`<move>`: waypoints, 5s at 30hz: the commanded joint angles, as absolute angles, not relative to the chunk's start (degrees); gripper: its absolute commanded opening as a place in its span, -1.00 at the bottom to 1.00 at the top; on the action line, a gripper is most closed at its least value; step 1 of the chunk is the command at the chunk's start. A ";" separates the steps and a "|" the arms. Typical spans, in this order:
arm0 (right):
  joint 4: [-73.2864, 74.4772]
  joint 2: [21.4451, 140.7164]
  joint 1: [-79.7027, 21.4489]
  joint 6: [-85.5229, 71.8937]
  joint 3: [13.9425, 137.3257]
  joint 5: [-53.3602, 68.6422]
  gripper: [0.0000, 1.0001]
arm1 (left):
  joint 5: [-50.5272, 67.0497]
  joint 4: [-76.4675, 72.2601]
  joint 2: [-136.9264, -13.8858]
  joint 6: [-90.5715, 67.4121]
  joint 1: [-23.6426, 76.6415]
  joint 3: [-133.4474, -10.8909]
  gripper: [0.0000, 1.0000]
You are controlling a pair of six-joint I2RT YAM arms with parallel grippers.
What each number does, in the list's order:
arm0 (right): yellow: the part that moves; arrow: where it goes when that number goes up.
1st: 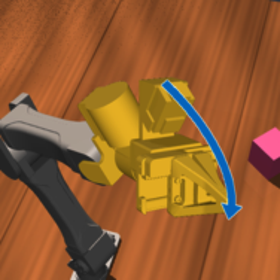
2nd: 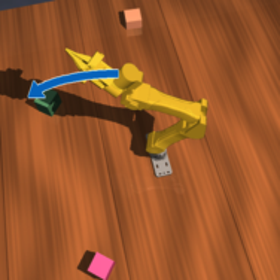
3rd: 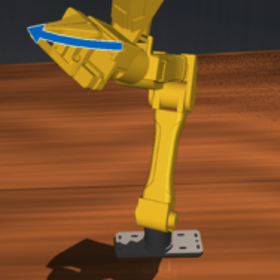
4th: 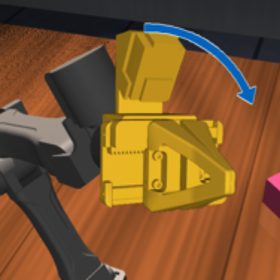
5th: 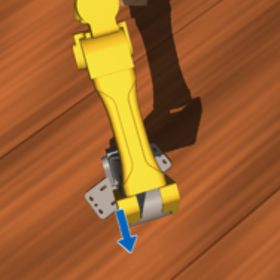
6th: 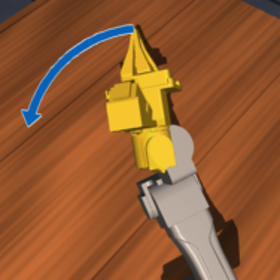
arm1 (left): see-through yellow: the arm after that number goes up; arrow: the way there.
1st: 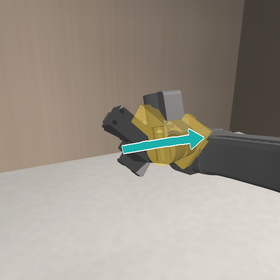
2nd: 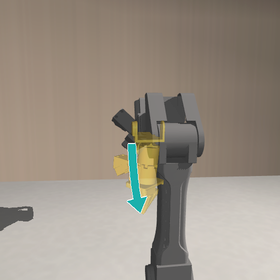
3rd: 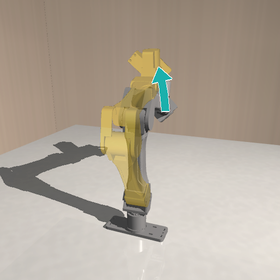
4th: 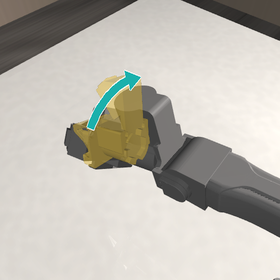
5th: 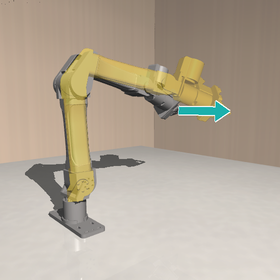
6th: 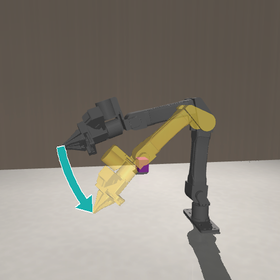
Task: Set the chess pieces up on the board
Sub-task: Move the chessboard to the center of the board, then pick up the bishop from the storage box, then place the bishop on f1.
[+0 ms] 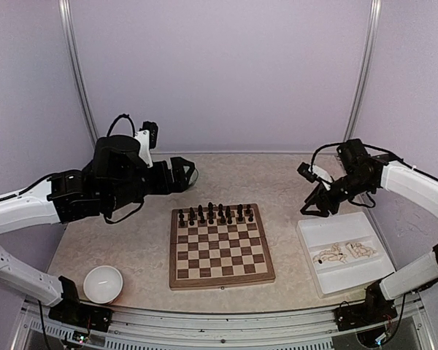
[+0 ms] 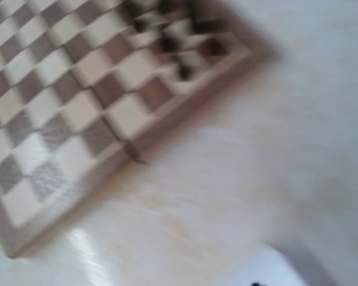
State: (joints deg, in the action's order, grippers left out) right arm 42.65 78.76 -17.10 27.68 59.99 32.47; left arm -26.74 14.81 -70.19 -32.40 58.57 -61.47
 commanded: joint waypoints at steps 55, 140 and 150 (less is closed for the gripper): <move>43.41 69.71 -2.12 46.71 39.86 14.83 -0.40 | -11.00 1.81 -83.53 -11.96 45.19 -66.66 0.88; 66.71 115.02 -56.42 38.36 95.03 16.41 -1.00 | -9.03 5.86 -81.24 -10.74 40.02 -69.60 0.89; 66.47 117.44 -58.48 37.58 95.61 15.61 -1.00 | -7.94 5.81 -80.60 -11.25 39.56 -69.61 0.89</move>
State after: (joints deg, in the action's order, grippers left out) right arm 65.54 115.74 -57.32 38.48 93.91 16.14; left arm -8.97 5.74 -81.91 -11.31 39.99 -67.99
